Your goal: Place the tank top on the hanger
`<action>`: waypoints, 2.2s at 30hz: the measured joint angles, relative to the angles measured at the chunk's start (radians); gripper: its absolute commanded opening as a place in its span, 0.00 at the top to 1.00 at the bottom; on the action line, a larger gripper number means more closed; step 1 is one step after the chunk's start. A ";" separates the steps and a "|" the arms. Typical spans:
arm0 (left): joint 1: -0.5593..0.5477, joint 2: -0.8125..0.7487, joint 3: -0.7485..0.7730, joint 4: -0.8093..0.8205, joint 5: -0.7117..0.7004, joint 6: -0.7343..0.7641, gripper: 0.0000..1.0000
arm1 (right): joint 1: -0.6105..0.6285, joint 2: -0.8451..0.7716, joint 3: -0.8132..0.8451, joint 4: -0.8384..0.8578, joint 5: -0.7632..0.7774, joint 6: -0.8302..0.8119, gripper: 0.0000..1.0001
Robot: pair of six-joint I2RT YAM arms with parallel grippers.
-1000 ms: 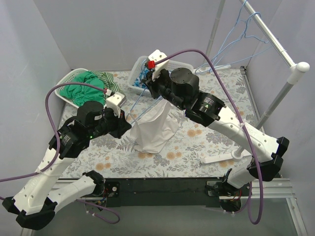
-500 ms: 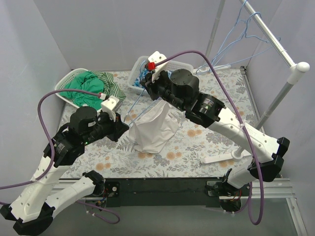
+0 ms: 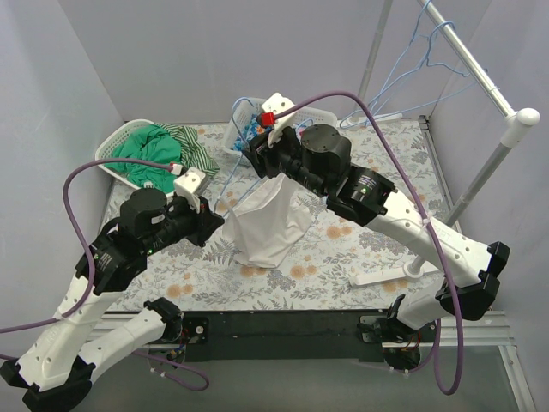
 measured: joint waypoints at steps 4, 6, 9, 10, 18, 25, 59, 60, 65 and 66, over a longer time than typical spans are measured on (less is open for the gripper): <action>0.000 -0.003 -0.005 0.006 -0.009 -0.003 1.00 | 0.000 -0.010 -0.017 0.003 -0.005 0.003 0.30; 0.000 -0.003 -0.005 0.011 -0.017 -0.004 1.00 | 0.000 -0.016 -0.029 0.003 -0.008 0.010 0.26; 0.000 -0.003 -0.006 0.014 -0.033 -0.006 1.00 | 0.000 -0.036 -0.058 0.000 -0.019 0.019 0.23; 0.000 -0.002 -0.006 0.015 -0.040 -0.006 1.00 | 0.000 -0.047 -0.069 -0.002 -0.028 0.023 0.23; 0.000 0.035 0.005 0.006 -0.051 0.004 1.00 | -0.001 -0.185 -0.200 0.023 -0.116 0.092 0.24; 0.000 0.093 0.119 -0.057 0.001 0.058 1.00 | -0.001 -0.309 -0.486 0.086 -0.256 0.135 0.34; -0.049 0.472 0.597 -0.118 0.286 0.148 1.00 | 0.224 0.068 -0.914 0.642 -0.266 0.239 0.49; -0.057 0.481 0.605 -0.120 0.289 0.148 1.00 | 0.224 0.087 -0.901 0.656 -0.237 0.242 0.49; -0.102 0.548 0.668 -0.119 0.294 0.153 1.00 | 0.206 0.168 -0.847 0.708 -0.103 0.282 0.50; -0.111 0.560 0.678 -0.119 0.293 0.154 1.00 | 0.195 0.179 -0.846 0.716 -0.084 0.293 0.50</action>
